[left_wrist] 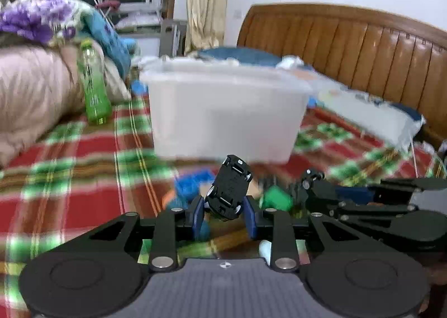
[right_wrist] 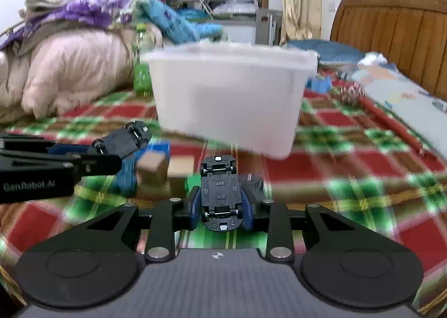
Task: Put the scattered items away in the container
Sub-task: 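Carry both black cars over the white bin and open both tools to drop them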
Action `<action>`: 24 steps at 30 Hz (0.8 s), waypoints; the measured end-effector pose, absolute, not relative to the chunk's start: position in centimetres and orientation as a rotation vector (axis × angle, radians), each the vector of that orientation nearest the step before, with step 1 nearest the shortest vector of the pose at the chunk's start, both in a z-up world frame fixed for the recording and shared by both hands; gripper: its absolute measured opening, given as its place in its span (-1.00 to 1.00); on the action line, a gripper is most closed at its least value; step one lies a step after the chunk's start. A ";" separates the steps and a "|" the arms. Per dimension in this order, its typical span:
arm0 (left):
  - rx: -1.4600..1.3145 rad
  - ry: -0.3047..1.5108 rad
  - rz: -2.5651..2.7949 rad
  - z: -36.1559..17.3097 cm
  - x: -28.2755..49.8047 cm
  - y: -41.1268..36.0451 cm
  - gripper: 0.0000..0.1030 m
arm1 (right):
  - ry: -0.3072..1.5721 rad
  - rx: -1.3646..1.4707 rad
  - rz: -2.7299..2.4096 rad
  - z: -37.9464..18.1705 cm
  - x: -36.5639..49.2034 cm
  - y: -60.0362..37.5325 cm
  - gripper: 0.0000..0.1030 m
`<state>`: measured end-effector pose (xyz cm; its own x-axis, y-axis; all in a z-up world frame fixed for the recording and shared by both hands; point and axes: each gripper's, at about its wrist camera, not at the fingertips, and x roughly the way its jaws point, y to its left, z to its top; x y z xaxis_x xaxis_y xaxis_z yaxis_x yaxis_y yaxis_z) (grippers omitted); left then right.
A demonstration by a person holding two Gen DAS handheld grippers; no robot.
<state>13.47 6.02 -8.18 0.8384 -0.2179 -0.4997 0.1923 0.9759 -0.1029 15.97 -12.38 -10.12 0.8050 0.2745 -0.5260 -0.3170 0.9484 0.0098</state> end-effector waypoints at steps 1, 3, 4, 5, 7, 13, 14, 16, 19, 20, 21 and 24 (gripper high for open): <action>-0.046 0.519 -0.218 -7.4 13.7 6.0 -0.34 | 0.537 -0.080 0.316 -9.6 16.3 -12.4 -0.35; -0.027 0.483 -0.219 -5.9 14.5 6.0 -0.34 | 0.509 -0.077 0.311 -8.4 17.0 -12.4 -0.35; -0.018 0.467 -0.219 -5.2 14.9 6.0 -0.34 | 0.494 -0.079 0.310 -7.9 17.4 -12.4 -0.35; -0.014 0.454 -0.220 -4.4 15.4 6.0 -0.34 | 0.481 -0.086 0.309 -7.3 17.9 -12.4 -0.35; -0.005 0.435 -0.217 -3.1 16.4 5.9 -0.34 | 0.454 -0.090 0.305 -6.1 19.0 -12.4 -0.35; 0.050 0.379 -0.197 -0.2 20.0 5.1 -0.34 | 0.402 -0.090 0.292 -2.9 22.2 -12.4 -0.35; 0.051 0.376 -0.194 0.1 20.7 5.0 -0.34 | 0.401 -0.085 0.291 -2.6 22.8 -12.5 -0.35; 0.053 0.376 -0.189 0.6 22.3 4.8 -0.34 | 0.407 -0.085 0.286 -2.1 24.1 -12.4 -0.35; 0.056 0.394 -0.181 0.5 24.7 4.4 -0.34 | 0.420 -0.076 0.285 -1.7 26.2 -12.4 -0.35; 0.054 0.403 -0.175 0.4 25.7 4.3 -0.34 | 0.421 -0.074 0.285 -1.6 26.7 -12.5 -0.35; 0.052 0.414 -0.169 0.2 26.4 4.2 -0.34 | 0.424 -0.079 0.284 -1.6 27.3 -12.3 -0.35; 0.028 0.449 -0.152 -0.5 28.4 4.2 -0.34 | 0.430 -0.094 0.279 -1.5 28.9 -12.2 -0.35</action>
